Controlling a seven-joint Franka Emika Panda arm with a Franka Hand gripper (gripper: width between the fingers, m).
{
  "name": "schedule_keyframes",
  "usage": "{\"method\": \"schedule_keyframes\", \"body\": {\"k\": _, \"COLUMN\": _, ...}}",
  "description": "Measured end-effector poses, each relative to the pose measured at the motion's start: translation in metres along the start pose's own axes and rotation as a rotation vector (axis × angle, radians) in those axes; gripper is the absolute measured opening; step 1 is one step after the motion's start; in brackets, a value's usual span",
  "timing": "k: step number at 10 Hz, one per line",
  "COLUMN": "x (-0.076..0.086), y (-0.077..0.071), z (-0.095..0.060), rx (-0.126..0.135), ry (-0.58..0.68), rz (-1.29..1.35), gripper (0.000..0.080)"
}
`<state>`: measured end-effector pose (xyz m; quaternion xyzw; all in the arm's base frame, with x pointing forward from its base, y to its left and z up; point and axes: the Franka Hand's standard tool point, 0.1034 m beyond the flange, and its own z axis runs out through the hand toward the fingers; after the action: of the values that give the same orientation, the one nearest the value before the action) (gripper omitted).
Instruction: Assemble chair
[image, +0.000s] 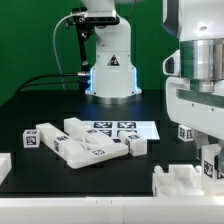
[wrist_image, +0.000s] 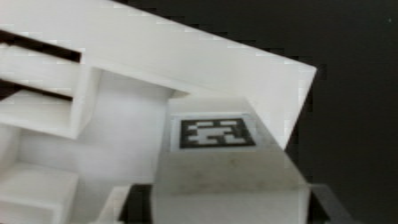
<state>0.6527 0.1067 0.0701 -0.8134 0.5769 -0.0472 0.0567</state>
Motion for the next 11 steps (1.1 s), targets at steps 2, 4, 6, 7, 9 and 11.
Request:
{"method": "schedule_keyframes", "body": {"k": 2, "x": -0.003, "y": 0.000, "z": 0.000, "rx": -0.018, "ry": 0.023, "rz": -0.271, "gripper": 0.0533}}
{"method": "schedule_keyframes", "body": {"k": 4, "x": -0.005, "y": 0.000, "z": 0.000, "rx": -0.031, "ry": 0.035, "rz": -0.586, "gripper": 0.0642}}
{"method": "schedule_keyframes", "body": {"k": 6, "x": -0.003, "y": 0.000, "z": 0.001, "rx": -0.036, "ry": 0.035, "rz": -0.709, "gripper": 0.0648}}
{"method": "schedule_keyframes", "body": {"k": 7, "x": -0.003, "y": 0.000, "z": 0.001, "rx": -0.038, "ry": 0.035, "rz": -0.782, "gripper": 0.0648}}
{"method": "schedule_keyframes", "body": {"k": 9, "x": -0.015, "y": -0.005, "z": -0.011, "rx": -0.046, "ry": 0.050, "rz": -1.102, "gripper": 0.0649}}
{"method": "schedule_keyframes", "body": {"k": 11, "x": -0.015, "y": -0.003, "z": -0.009, "rx": -0.048, "ry": 0.046, "rz": -1.092, "gripper": 0.0649}}
